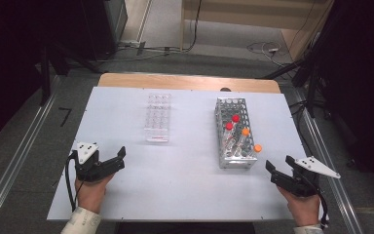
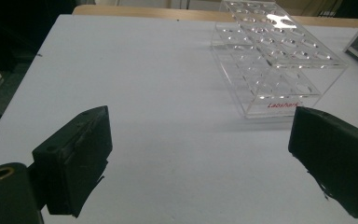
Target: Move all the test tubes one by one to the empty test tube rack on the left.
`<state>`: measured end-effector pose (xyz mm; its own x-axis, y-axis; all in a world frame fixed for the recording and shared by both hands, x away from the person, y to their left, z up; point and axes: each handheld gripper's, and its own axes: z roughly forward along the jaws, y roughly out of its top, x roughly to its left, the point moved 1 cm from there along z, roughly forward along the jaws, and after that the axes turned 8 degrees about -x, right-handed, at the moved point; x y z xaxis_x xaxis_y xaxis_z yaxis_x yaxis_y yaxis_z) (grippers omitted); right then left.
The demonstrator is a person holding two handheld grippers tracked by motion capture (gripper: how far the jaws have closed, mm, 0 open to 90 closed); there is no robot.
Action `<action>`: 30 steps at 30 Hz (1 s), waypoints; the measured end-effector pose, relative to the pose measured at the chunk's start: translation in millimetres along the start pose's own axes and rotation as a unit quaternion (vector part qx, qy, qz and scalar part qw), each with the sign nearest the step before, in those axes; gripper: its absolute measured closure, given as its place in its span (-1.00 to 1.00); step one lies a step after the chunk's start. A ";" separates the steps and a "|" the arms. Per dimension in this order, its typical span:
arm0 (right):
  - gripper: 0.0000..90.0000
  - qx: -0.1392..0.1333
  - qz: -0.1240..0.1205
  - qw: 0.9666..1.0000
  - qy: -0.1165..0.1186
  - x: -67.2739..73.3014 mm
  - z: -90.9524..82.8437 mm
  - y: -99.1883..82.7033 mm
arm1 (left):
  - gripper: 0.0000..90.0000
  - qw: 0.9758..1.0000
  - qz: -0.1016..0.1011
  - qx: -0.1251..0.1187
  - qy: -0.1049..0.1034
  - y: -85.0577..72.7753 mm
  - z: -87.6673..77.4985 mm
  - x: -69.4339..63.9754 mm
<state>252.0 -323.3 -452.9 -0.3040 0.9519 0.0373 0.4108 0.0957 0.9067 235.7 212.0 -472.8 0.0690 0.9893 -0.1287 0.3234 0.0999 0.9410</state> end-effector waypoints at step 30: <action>0.16 -0.025 -0.042 0.997 0.062 33.3 29.1 6.7 | -0.85 1.000 0.004 0.000 -0.001 -0.2 0.2 -2.9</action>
<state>269.6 -282.5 -457.8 -0.4404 0.8978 0.0086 0.3366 0.1562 0.9286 235.5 209.1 -472.7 0.0731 0.9898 -0.1219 0.3227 0.0922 0.9420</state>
